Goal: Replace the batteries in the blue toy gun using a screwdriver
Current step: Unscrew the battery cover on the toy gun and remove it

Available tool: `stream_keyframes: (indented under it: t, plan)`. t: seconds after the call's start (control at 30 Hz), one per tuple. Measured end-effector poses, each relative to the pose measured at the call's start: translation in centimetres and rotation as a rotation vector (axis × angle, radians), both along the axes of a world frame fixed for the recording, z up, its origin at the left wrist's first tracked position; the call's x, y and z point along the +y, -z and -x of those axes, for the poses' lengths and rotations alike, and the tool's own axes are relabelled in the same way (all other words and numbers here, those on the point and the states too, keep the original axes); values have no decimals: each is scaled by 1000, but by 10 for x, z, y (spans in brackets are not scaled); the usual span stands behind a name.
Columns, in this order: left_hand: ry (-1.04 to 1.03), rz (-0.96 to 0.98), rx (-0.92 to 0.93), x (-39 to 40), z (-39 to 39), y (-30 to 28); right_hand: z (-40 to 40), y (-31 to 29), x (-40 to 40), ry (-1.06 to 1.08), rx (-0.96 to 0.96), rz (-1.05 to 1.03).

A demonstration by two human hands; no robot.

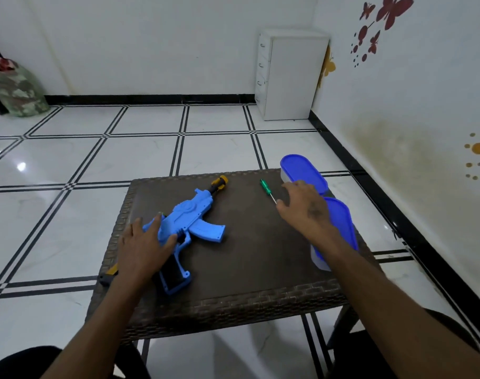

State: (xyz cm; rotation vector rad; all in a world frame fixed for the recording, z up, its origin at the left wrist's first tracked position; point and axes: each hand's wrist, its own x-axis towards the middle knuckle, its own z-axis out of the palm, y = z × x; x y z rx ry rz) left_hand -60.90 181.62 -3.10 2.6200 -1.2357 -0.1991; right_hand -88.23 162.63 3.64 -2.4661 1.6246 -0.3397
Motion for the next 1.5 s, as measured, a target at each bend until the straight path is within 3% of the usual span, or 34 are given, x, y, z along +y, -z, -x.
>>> stream_keyframes:
  t: [0.13,0.3,0.43,0.67,0.93,1.17,1.33,1.5]
  plan:
    - [50,-63,0,-3,-9,3,-54,14,-29,-105,77,-133]
    - [8,-26,77,-15,-17,2,-90,46,-84,-67,137,-222]
    - [-15,-32,58,-21,-10,-2,-94,62,-106,-9,137,-169]
    - [62,-54,93,-35,2,-5,-96,51,-70,-30,-95,-37]
    - [124,176,261,-2,3,5,-88,18,34,-48,-597,52]
    - [179,228,265,12,21,-2,-65,12,106,-161,-1062,-119]
    - [163,220,237,5,30,7,-55,4,123,-314,-1152,-240]
    - [159,146,321,6,25,17,-50,9,122,-421,-1106,-272]
